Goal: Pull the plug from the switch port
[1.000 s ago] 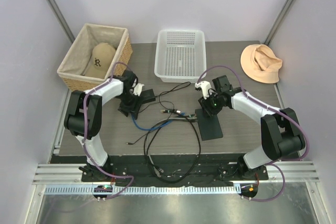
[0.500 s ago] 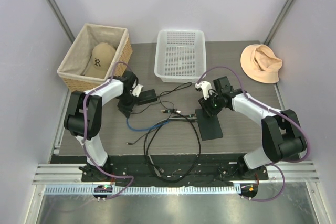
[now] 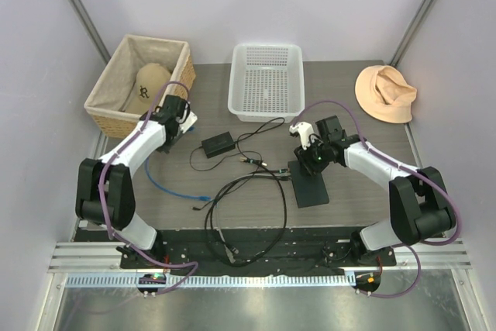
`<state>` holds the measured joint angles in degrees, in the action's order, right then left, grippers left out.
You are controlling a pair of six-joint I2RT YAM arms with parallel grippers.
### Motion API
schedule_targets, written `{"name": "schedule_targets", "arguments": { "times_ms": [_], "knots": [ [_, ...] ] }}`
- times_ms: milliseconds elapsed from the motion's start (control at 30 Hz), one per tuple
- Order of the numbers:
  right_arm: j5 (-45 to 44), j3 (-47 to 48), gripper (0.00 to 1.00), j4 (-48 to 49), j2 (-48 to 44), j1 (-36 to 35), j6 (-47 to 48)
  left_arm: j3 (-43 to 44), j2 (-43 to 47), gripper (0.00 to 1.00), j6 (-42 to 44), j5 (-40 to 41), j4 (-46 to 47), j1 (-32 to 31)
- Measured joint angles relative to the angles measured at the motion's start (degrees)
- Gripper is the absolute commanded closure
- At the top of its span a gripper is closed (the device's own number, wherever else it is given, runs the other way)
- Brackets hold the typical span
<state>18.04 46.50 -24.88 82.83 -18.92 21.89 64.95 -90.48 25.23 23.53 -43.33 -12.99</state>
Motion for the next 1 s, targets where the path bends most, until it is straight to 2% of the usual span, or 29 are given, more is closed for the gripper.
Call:
{"name": "schedule_targets", "arguments": {
  "times_ms": [133, 200, 233, 267, 333, 433, 533, 633, 700, 767, 933, 1000],
  "knots": [
    [0.00, -0.61, 0.57, 0.24, -0.61, 0.00, 0.00, -1.40, 0.00, 0.99, 5.33, 5.75, 4.98, 0.50],
    [0.00, -0.87, 0.56, 0.39, -0.85, 0.00, 0.00, -1.57, 0.00, 0.95, 6.91, 6.99, 5.95, 0.94],
    [0.00, -0.92, 0.56, 0.44, -0.87, 0.00, 0.00, -1.68, 0.00, 0.89, 7.87, 7.69, 6.78, 1.16],
    [0.00, -0.96, 0.56, 0.50, -0.92, 0.00, 0.00, -1.92, 0.00, 0.69, 8.92, 8.31, 7.56, 1.25],
    [0.02, -1.16, 0.56, 0.66, -1.09, 0.00, 0.00, -3.02, 0.00, 0.56, 11.21, 9.42, 9.51, 1.38],
    [0.00, -1.25, 0.56, 0.68, -1.20, 0.00, -0.02, -3.67, -0.33, 0.49, 12.66, 9.79, 10.23, 1.27],
    [-0.02, -1.25, 0.56, 0.68, -1.22, 0.00, -0.02, -0.98, -0.66, 0.47, 10.73, 7.52, 6.88, 0.26],
    [-0.20, -1.25, 0.56, 0.61, -1.33, 0.02, -0.02, 9.14, -1.73, 0.46, 5.86, -0.52, -1.20, -1.25],
    [-0.42, -1.33, 0.55, 0.39, -1.49, 0.15, 0.00, 16.87, -1.88, 0.46, 2.23, -9.53, -4.37, -2.73],
    [-0.59, -1.36, 0.56, 0.26, -1.57, 0.31, 0.02, 21.79, -1.44, 0.46, -1.49, -20.04, -3.76, -4.48],
    [-0.79, -1.27, 0.59, -1.03, -1.88, 1.01, 0.02, 20.55, -0.39, 0.46, -10.23, -44.39, 2.82, -11.15],
    [-0.79, -0.83, 0.62, -2.40, -1.95, 1.22, 0.02, 20.28, -2.43, 0.46, -12.90, -48.61, 4.79, -15.34]
  ]
}}
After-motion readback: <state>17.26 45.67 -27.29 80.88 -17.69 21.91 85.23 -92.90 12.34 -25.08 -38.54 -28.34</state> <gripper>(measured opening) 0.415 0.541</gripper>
